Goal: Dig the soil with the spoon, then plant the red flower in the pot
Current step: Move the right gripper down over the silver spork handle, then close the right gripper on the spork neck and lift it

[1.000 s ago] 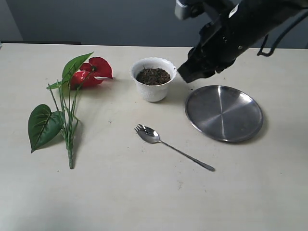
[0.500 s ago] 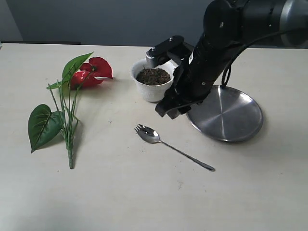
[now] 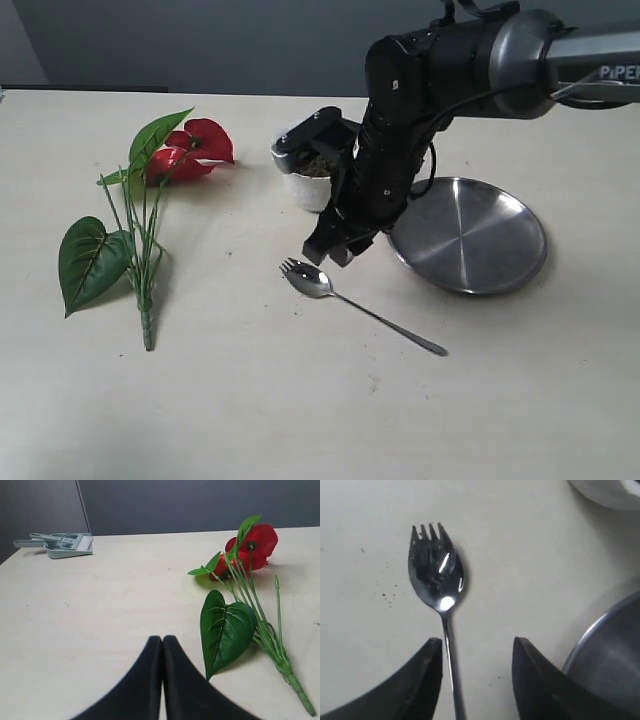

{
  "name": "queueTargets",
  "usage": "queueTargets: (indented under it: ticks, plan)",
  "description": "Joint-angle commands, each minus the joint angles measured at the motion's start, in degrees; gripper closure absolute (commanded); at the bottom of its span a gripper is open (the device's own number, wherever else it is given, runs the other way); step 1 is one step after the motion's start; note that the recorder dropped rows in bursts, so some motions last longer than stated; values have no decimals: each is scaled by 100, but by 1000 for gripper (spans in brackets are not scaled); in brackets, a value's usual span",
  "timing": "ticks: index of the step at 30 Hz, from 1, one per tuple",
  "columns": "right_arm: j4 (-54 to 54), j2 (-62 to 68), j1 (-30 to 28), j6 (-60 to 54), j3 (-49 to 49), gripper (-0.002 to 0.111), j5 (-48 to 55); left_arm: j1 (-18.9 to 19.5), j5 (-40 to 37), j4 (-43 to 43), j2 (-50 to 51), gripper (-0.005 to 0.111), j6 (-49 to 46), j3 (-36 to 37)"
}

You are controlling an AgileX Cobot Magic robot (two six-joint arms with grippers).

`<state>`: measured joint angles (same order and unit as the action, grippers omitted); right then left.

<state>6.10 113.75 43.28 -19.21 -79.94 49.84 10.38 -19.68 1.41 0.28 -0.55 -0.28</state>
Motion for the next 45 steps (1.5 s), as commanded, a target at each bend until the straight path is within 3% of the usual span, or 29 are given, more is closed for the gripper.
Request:
queueTargets:
  ticks: [1, 8, 19, 45]
  plan:
    - [162, 142, 16, -70, -37, 64, 63, -27, 53, 17, -28, 106, 13, 28]
    - [626, 314, 16, -892, -37, 64, 90, -27, 53, 17, -28, 106, 13, 28]
    - [446, 675, 16, -1337, -37, 65, 188, -27, 53, 17, -28, 106, 13, 28]
    - [507, 678, 16, -1371, -37, 65, 50, -27, 53, 17, -28, 106, 13, 28]
